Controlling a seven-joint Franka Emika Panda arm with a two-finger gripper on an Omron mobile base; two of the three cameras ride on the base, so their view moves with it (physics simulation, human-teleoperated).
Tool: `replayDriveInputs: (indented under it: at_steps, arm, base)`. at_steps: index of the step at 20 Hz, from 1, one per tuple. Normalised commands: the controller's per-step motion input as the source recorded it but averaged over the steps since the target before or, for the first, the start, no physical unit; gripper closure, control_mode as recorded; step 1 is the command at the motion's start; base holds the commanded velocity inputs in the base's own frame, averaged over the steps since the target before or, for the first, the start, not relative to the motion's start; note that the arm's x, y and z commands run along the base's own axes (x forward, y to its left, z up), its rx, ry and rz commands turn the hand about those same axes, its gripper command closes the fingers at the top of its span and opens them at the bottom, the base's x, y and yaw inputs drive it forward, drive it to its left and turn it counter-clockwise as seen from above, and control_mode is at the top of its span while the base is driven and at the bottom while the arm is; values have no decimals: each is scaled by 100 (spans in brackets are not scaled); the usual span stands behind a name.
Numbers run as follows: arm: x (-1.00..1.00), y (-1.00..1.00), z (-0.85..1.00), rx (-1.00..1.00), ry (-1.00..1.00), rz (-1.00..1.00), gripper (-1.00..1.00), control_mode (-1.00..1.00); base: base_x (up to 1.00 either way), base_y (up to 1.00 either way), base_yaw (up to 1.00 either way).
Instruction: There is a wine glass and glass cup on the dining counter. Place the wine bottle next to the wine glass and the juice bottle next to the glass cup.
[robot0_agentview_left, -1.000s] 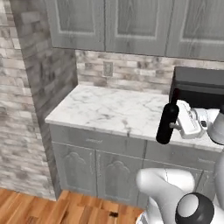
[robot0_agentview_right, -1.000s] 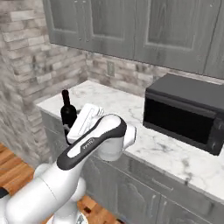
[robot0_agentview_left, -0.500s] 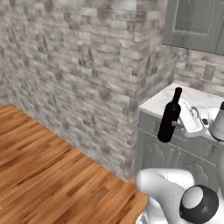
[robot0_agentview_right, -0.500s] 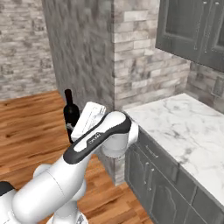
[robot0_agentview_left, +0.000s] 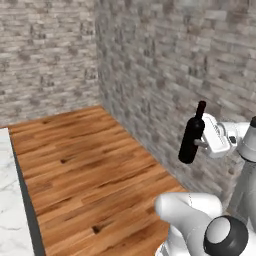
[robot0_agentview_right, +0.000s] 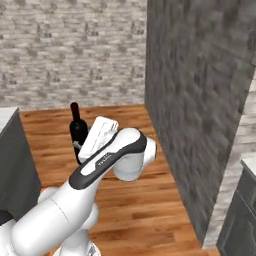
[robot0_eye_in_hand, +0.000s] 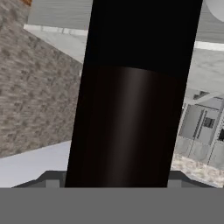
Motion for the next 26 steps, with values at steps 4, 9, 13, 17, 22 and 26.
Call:
replayDriveInputs:
  at_steps: [4, 9, 13, 17, 22, 26]
  arm:
    - [0, 0, 0, 0, 0, 0, 100, 100]
    - [0, 0, 0, 0, 0, 0, 100, 100]
    - [0, 0, 0, 0, 0, 0, 100, 100]
    - [0, 0, 0, 0, 0, 0, 100, 100]
    - [0, 0, 0, 0, 0, 0, 100, 100]
    - [0, 0, 0, 0, 0, 0, 100, 100]
  base:
    - [100, 3, 36]
    - [100, -1, 28]
    - [100, -1, 29]
    - [100, -1, 30]
    - [100, -5, 30]
    - [98, -10, 28]
